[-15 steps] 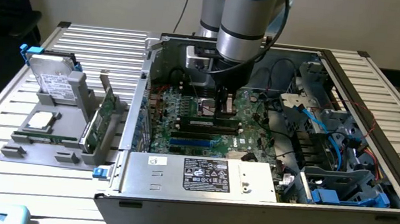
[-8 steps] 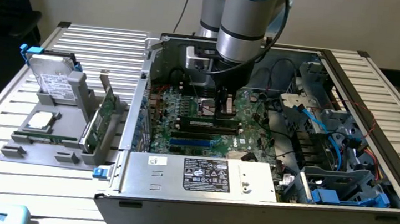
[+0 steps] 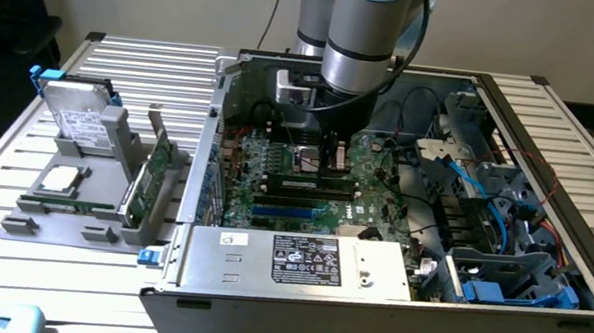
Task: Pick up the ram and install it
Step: 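Insert the ram into the slot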
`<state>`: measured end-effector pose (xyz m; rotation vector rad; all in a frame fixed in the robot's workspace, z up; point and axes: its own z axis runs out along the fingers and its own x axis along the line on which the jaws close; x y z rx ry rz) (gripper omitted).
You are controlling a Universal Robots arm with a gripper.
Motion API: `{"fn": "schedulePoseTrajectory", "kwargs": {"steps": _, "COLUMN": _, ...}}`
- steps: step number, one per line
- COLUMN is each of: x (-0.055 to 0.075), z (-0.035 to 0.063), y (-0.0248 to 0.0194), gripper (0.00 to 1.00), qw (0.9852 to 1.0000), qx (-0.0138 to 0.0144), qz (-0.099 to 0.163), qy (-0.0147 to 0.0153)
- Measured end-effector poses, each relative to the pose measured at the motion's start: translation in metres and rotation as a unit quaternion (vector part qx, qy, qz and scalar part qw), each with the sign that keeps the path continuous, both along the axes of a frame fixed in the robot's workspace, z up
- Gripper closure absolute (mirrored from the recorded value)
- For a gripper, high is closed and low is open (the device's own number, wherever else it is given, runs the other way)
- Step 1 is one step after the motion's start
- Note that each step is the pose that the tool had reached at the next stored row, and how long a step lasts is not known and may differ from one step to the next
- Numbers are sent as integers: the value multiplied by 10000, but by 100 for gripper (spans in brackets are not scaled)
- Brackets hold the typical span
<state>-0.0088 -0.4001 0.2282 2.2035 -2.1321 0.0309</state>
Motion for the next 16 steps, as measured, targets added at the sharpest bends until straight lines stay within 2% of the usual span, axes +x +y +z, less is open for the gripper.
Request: {"fn": "schedulePoseTrajectory", "kwargs": {"steps": 16, "x": 0, "z": -21, "y": 0, "gripper": 87, "qw": 10000, "qx": 0, "qz": -1, "qy": -10}}
